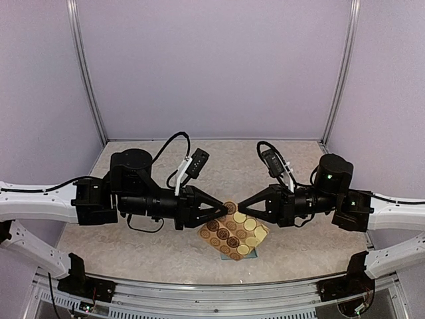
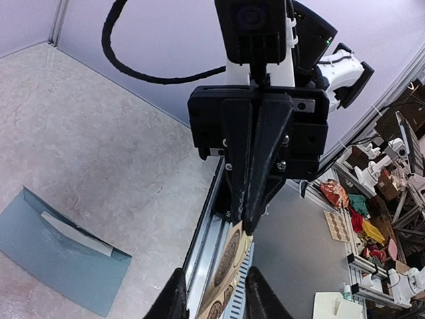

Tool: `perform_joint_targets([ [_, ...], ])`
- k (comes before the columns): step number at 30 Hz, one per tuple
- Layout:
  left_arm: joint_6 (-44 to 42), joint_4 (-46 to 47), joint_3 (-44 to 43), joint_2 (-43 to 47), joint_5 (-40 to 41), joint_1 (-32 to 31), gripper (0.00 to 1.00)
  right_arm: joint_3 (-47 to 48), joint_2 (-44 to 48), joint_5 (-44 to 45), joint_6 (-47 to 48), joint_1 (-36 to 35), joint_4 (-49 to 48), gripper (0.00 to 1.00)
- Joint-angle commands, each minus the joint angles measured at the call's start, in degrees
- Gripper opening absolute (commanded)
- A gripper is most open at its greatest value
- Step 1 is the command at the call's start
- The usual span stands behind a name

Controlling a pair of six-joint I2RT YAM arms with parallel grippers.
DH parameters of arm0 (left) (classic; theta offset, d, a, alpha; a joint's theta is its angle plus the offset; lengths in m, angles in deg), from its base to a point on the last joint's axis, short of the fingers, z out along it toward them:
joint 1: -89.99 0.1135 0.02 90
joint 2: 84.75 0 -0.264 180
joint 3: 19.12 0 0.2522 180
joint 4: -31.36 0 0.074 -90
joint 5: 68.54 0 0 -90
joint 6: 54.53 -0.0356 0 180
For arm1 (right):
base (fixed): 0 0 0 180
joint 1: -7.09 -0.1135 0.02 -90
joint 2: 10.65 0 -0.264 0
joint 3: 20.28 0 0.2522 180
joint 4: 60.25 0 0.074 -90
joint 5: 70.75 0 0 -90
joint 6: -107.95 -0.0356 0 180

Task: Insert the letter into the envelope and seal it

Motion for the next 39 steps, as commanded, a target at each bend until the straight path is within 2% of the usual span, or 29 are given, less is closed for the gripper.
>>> perform_joint_targets([
  [1, -0.1, 3.9, 0.1, -1.0, -4.1, 0.0, 0.14, 0.2, -1.1, -3.0, 0.0, 0.4, -1.3, 0.00],
  [3, 0.1, 4.3, 0.3, -1.1, -4.3, 0.0, 0.02, 0.5, -1.5, -4.1, 0.4, 0.4, -0.7, 0.00],
  [4, 0.2, 4.4, 0.5, -1.0, -4.3, 0.0, 0.00, 0.8, -1.8, -4.8, 0.6, 0.4, -0.2, 0.00],
  [6, 0.4, 5.0, 0.9, -0.7, -4.7, 0.1, 0.00, 1.5, -2.4, -6.3, 1.2, 0.4, 1.1, 0.00],
  [9, 0.9, 5.7, 1.3, -0.3, -5.2, 0.2, 0.00, 2.0, -3.3, -8.7, 1.6, 0.4, 1.5, 0.11],
  [10, 1.0, 5.9, 1.4, -0.2, -5.4, 0.2, 0.00, 2.0, -3.6, -9.2, 1.6, 0.4, 1.4, 0.11],
  [15, 1.4, 6.4, 1.6, -0.1, -5.6, 0.3, 0.00, 1.5, -3.8, -9.8, 1.6, 0.2, -0.1, 0.00],
  [39, 2.4, 7.4, 3.7, 2.0, -5.3, 1.7, 0.00, 0.5, -2.2, -10.6, 1.5, 0.2, -2.1, 0.03],
])
